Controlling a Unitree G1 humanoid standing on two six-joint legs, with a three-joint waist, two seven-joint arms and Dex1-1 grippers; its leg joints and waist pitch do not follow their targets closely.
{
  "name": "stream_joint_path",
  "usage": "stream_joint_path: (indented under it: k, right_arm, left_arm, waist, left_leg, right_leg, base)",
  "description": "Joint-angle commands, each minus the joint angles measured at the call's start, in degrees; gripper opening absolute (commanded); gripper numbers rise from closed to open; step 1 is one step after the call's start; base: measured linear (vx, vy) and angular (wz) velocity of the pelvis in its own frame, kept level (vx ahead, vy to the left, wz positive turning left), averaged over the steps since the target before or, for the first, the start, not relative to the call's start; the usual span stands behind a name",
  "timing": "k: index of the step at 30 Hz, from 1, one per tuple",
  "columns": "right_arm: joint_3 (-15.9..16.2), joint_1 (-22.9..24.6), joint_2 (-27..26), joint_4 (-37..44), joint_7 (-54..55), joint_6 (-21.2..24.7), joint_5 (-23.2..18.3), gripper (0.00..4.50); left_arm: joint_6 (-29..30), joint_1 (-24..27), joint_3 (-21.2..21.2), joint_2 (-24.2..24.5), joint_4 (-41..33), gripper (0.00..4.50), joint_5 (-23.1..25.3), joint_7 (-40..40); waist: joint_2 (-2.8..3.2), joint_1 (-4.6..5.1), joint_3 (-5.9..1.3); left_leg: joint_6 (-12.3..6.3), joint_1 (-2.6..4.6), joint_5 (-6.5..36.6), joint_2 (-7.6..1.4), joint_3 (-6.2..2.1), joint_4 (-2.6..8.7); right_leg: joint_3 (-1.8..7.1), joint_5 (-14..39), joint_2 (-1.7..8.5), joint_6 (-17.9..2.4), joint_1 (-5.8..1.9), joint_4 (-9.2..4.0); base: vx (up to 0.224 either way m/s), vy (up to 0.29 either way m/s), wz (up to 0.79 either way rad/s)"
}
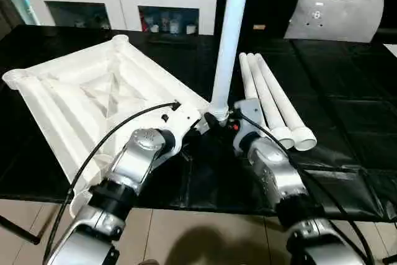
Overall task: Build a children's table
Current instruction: Rotate leg to tighten, then rotate table base
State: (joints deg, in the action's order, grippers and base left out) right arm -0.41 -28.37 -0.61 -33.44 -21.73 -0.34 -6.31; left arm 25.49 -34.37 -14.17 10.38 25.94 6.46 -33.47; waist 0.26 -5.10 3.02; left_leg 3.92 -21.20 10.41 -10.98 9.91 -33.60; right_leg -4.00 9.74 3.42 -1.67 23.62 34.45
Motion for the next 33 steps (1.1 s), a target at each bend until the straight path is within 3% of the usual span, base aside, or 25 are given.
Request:
stream_joint_path:
  k: [1, 2, 5, 8, 11, 15, 16, 20, 21, 22, 23, 24, 25, 26, 27, 28, 29, 30, 32, 33]
  right_arm:
    - [-1.61, 0.94, 1.28, 6.09, -0.52, 0.42, -1.5, 4.46]
    - [-1.73, 1.22, 1.44, 6.91, -0.6, 0.47, -1.66, 4.49]
    - [-3.08, 3.06, 2.24, 12.47, 0.62, 0.82, -3.04, 4.5]
    - [-3.17, 4.16, 2.63, 15.35, 1.16, 1.83, -3.34, 4.5]
    - [-2.93, 5.86, 2.79, 19.56, 2.51, 4.76, -2.78, 4.5]
    - [-0.16, 7.74, 3.57, 24.64, -1.87, 8.49, -4.48, 4.5]
    - [0.55, 7.73, 3.93, 25.51, -3.89, 9.45, -5.63, 4.5]
    - [1.35, 7.93, 4.47, 27.0, -5.7, 10.97, -7.13, 4.5]
    - [2.0, 7.51, 5.13, 27.49, -7.86, 12.22, -8.38, 4.5]
    - [2.0, 7.51, 5.13, 27.49, -7.86, 12.22, -8.38, 4.5]
    - [2.77, 5.58, 6.24, 25.96, -11.47, 13.51, -9.38, 4.5]
    - [3.88, 3.08, 7.63, 23.45, -15.9, 14.61, -9.7, 4.5]
    - [3.88, 3.08, 7.63, 23.45, -15.9, 14.61, -9.7, 4.5]
    - [5.43, -1.19, 9.75, 18.09, -22.32, 15.45, -8.96, 4.5]
    - [5.43, -1.19, 9.75, 18.09, -22.32, 15.45, -8.96, 4.5]
    - [5.83, -2.53, 10.37, 15.99, -24.04, 15.06, -8.3, 4.5]
    - [5.91, -2.82, 10.5, 15.54, -24.42, 14.97, -8.15, 4.5]
    - [5.99, -6.32, 11.54, 9.92, -25.89, 13.0, -6.59, 4.5]
    - [5.79, -8.42, 12.01, 6.57, -26.34, 11.6, -5.76, 4.5]
    - [5.14, -10.98, 12.33, 2.61, -26.32, 10.07, -5.08, 4.5]
  left_arm:
    - [-2.66, -1.6, 1.46, -0.67, 0.76, 0.27, -1.03, 0.49]
    - [-2.66, -1.72, 1.81, -0.86, 0.88, 0.54, -1.43, 0.39]
    - [-3.32, -2.06, 3.9, -2.04, -0.04, 0.57, -4.46, -0.83]
    - [-5.45, -2.1, 4.67, -2.59, -0.7, 0.94, -5.11, -0.08]
    - [-5.25, -1.58, 6.55, -3.31, -2.79, 0.96, -7.45, 0.01]
    - [-2.3, 1.6, 6.13, -0.06, -8.67, 0.96, -6.58, -1.39]
    - [-0.26, 2.98, 6.1, 1.39, -11.14, 0.96, -6.2, -1.96]
    - [1.68, 4.44, 6.25, 2.86, -13.57, 0.96, -6.26, -2.43]
    - [3.47, 6.15, 6.35, 4.97, -16.38, 0.96, -6.47, -3.68]
    - [3.47, 6.15, 6.35, 4.97, -16.38, 0.96, -6.47, -3.68]
    - [5.94, 8.99, 6.76, 8.88, -20.93, 0.96, -6.64, -6.03]
    - [8.24, 11.91, 7.63, 12.97, -25.56, 0.96, -7.32, -8.44]
    - [8.24, 11.91, 7.63, 12.97, -25.56, 0.96, -7.32, -8.44]
    - [12.1, 15.45, 9.52, 18.22, -31.55, 0.96, -9.06, -11.33]
    - [12.1, 15.45, 9.52, 18.22, -31.55, 0.96, -9.06, -11.33]
    - [12.93, 16.08, 10.06, 19.34, -32.77, 1.12, -9.64, -11.92]
    - [13.11, 16.22, 10.18, 19.59, -33.03, 1.22, -9.76, -12.05]
    - [14.9, 17.14, 10.99, 21.52, -35.28, 1.22, -10.51, -13.0]
    - [15.67, 17.55, 11.28, 22.51, -36.36, 1.42, -10.76, -13.53]
    - [15.96, 17.91, 11.41, 23.46, -37.21, 1.42, -10.82, -14.12]
  waist:
    - [0.4, 0.0, -4.0]
    - [0.35, 0.01, -3.91]
    - [0.45, -0.15, -3.91]
    - [0.44, -0.08, -3.96]
    - [0.34, -0.02, -3.91]
    - [0.32, 0.29, -3.82]
    - [0.03, 0.59, -3.77]
    - [0.47, 0.8, -3.56]
    - [-0.05, 0.63, -3.59]
    - [0.29, 0.45, -3.54]
    - [-0.25, 0.39, -3.51]
    - [0.03, 0.57, -3.54]
    - [0.06, 0.73, -3.55]
    - [-0.17, 0.91, -3.53]
    - [0.16, 1.38, -3.29]
    - [0.33, 1.15, -3.08]
    - [0.29, 0.93, -3.16]
    - [-0.16, 0.52, -3.15]
    - [0.17, 0.46, -3.1]
    - [0.28, 0.11, -3.11]
  left_leg:
    - [-1.83, 0.7, 10.24, -2.03, -0.7, 3.78]
    - [-1.87, 0.64, 10.17, -1.95, -0.64, 3.81]
    - [-1.57, 0.75, 11.12, -1.86, -0.63, 3.76]
    - [-1.72, 0.6, 10.75, -1.94, -0.71, 3.82]
    - [-2.08, 0.46, 9.85, -1.83, -0.64, 3.73]
    - [-2.2, 0.33, 10.56, -1.92, -0.81, 3.91]
    - [-2.22, 0.4, 11.14, -1.93, -0.7, 3.91]
    - [-1.86, 0.65, 11.96, -2.02, -0.64, 3.99]
    - [-1.56, 0.85, 12.35, -2.12, -0.63, 4.05]
    - [-1.35, 0.61, 12.22, -2.29, -0.86, 4.25]
    - [-1.36, 0.71, 12.33, -2.28, -0.71, 4.22]
    - [-1.39, 0.36, 11.72, -2.31, -0.91, 4.38]
    - [-1.23, 0.52, 12.15, -2.36, -1.04, 4.31]
    - [-1.23, 0.61, 12.38, -2.31, -0.85, 4.21]
    - [-1.31, 0.43, 12.59, -2.11, -0.83, 4.21]
    - [-1.43, 1.06, 13.06, -1.99, -0.37, 3.84]
    - [-1.33, 1.26, 13.2, -2.06, -0.34, 3.75]
    - [-1.13, 0.9, 12.72, -2.16, -0.55, 4.06]
    - [-0.61, 0.88, 12.78, -2.17, -0.69, 4.1]
    - [-0.3, 1.57, 13.64, -2.3, -0.48, 3.89]
  right_leg:
    - [2.84, 10.28, 4.57, -9.52, -3.63, -3.93]
    - [2.83, 10.63, 4.47, -9.35, -3.64, -4.11]
    - [2.85, 12.44, 4.62, -9.27, -3.55, -4.33]
    - [2.8, 11.22, 4.53, -9.49, -3.58, -4.24]
    - [2.83, 10.56, 4.48, -9.61, -3.67, -4.2]
    - [2.73, 12.8, 4.5, -8.68, -3.8, -4.27]
    - [2.74, 13.75, 4.32, -8.22, -3.62, -4.38]
    - [2.82, 15.46, 4.19, -8.05, -3.11, -4.63]
    - [2.82, 16.02, 4.2, -7.9, -2.97, -4.74]
    - [2.88, 15.27, 4.33, -8.42, -3.19, -4.33]
    - [2.86, 15.31, 4.27, -8.29, -3.04, -4.46]
    - [2.9, 14.01, 4.36, -8.92, -3.39, -3.96]
    - [2.86, 13.95, 4.5, -9.49, -3.34, -3.7]
    - [2.87, 14.06, 4.44, -9.85, -3.23, -3.71]
    - [2.81, 14.94, 4.32, -10.52, -3.14, -3.82]
    - [3.04, 16.26, 4.21, -10.07, -2.5, -4.43]
    - [3.06, 16.65, 4.3, -10.09, -2.46, -4.39]
    - [2.88, 17.21, 4.38, -9.95, -2.86, -4.18]
    - [2.83, 16.94, 4.37, -10.68, -2.75, -4.03]
    - [2.97, 16.52, 4.43, -10.84, -2.14, -4.13]
  base:
    - [0.0, 0.0, 0.0]
    - [0.0, 0.0, 0.0]
    - [0.0, 0.0, 0.0]
    - [0.0, 0.0, 0.0]
    - [0.0, 0.0, 0.0]
    - [0.0, 0.0, 0.0]
    - [0.0, 0.0, 0.0]
    - [0.0, 0.0, 0.0]
    - [0.0, 0.0, 0.0]
    - [0.0, 0.0, 0.0]
    - [0.0, 0.0, 0.0]
    - [0.0, 0.0, 0.0]
    - [0.0, 0.0, 0.0]
    - [0.0, 0.0, 0.0]
    - [0.0, 0.0, 0.0]
    - [0.0, 0.0, 0.0]
    - [0.0, 0.0, 0.0]
    - [0.0, 0.0, 0.0]
    - [0.0, 0.0, 0.0]
    - [0.0, 0.0, 0.0]
